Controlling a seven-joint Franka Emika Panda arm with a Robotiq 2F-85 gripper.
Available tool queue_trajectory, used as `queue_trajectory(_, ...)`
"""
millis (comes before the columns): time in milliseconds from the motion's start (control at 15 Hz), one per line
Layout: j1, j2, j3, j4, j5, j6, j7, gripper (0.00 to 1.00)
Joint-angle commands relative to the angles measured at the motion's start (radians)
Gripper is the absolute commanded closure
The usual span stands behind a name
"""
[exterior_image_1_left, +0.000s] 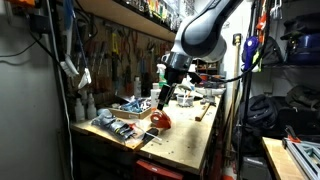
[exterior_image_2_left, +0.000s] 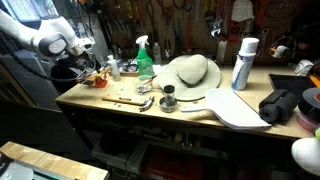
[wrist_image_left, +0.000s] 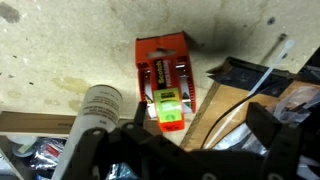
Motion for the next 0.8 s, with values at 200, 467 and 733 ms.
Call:
queue_trajectory(200, -0.007, 0.106, -0.005, 0.024, -0.043, 0.081, 0.010, 0.00)
queue_trajectory(467, -0.011, 0.173, 0.022, 0.052, 0.026, 0.158, -0.048, 0.00)
queue_trajectory(733, -0.006, 0.219, 0.013, 0.079, -0.004, 0.188, -0.034, 0.27)
